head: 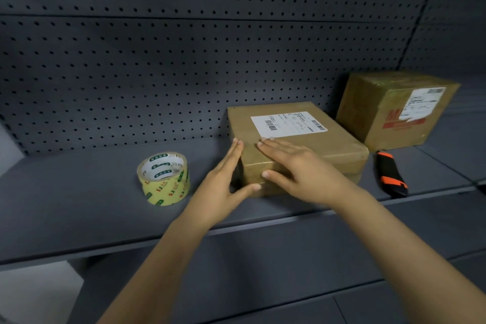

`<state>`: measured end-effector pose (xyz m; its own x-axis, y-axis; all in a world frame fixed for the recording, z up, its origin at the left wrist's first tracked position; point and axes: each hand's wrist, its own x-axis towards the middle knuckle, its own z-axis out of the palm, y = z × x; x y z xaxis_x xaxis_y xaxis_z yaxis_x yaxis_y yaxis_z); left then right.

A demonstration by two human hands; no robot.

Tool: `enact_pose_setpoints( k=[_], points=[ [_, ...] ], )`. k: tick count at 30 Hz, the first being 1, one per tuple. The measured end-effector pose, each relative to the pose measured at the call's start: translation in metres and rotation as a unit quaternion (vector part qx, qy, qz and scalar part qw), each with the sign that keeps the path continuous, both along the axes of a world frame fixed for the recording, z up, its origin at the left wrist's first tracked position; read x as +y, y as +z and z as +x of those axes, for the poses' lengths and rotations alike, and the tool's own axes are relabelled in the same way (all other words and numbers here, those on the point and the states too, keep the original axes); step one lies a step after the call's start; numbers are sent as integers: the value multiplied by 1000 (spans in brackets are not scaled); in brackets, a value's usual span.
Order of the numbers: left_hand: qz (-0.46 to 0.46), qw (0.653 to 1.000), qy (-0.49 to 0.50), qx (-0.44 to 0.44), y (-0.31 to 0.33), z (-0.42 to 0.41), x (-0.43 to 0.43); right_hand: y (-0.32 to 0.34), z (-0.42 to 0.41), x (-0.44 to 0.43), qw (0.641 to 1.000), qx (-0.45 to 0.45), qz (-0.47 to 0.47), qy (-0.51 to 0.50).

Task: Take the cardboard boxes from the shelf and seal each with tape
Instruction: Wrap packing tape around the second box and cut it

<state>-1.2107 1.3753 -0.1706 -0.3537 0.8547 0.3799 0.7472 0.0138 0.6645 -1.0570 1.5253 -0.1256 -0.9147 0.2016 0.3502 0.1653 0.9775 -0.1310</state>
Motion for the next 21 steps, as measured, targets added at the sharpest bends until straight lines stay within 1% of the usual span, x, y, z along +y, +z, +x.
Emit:
enact_pose_setpoints(
  k=[2,5,6,9,12,13,14,16,17,21],
  points=[
    [15,999,-1,-46,-2,3,0,0,1,0,1000,12,-18,7],
    [43,993,54,-99,-8,21,-2,-1,-2,-6,997,55,-56,-9],
    [55,991,79,-94,-10,26,-1,-2,-4,-8,995,70,-67,-17],
    [82,985,144,-41,-18,40,4,-4,-6,-10,992,91,-85,-28],
    [88,980,179,-23,-20,47,5,-4,-6,-14,991,102,-73,-39],
    [93,979,179,-37,-21,45,4,-4,-6,-17,990,111,-77,-47],
    [106,977,168,-76,-19,43,2,-3,-8,-20,987,120,-91,-58],
    [131,965,131,-184,-18,36,0,-3,-11,-26,980,138,-121,-80],
    [135,961,119,-212,-18,32,0,-3,-12,-28,977,146,-127,-87],
    [139,952,86,-257,-15,24,-2,-4,-14,-29,975,161,-123,-87]
  ],
)
